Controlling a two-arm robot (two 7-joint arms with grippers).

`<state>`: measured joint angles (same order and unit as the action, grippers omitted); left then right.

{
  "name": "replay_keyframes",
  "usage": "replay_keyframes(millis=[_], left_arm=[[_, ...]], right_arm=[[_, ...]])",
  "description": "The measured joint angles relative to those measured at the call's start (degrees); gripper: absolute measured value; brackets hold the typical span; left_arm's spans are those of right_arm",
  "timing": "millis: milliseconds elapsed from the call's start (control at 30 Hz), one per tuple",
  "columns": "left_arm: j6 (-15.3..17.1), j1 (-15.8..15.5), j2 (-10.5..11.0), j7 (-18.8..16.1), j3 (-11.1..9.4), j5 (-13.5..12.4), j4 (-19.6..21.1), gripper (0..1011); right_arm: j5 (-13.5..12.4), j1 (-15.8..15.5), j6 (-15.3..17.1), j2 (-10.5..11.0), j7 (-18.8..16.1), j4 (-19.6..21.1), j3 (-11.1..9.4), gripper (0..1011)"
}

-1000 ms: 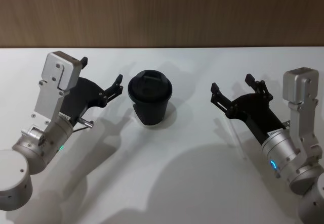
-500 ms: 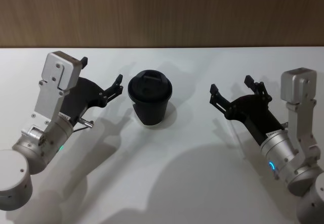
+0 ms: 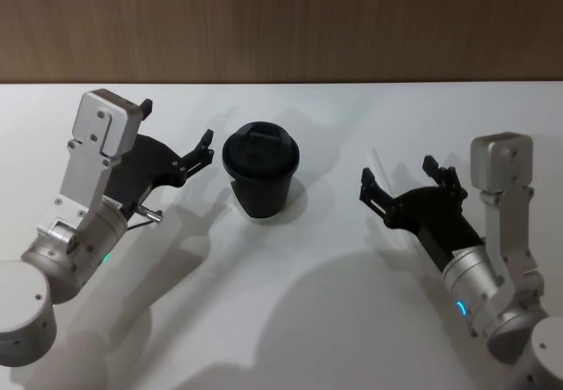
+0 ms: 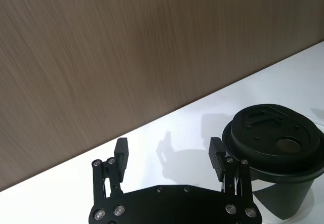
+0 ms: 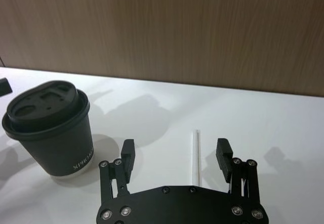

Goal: Pick up the straw with one hand, pass it to the other hand, and insert it into the cup.

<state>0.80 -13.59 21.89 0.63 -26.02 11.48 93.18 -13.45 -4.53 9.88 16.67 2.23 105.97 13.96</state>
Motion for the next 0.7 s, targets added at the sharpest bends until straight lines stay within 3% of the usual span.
replay_keyframes(millis=[333, 700], left_arm=[[0.0, 0.0, 0.0, 0.0, 0.0, 0.0, 0.0, 1003], [0.0, 0.0, 0.0, 0.0, 0.0, 0.0, 0.0, 1003]], right_arm=[[1.4, -2.4, 2.8, -0.4, 2.0, 2.0, 0.1, 1001], [2.1, -3.8, 4.2, 0.6, 1.8, 2.7, -1.1, 1001]])
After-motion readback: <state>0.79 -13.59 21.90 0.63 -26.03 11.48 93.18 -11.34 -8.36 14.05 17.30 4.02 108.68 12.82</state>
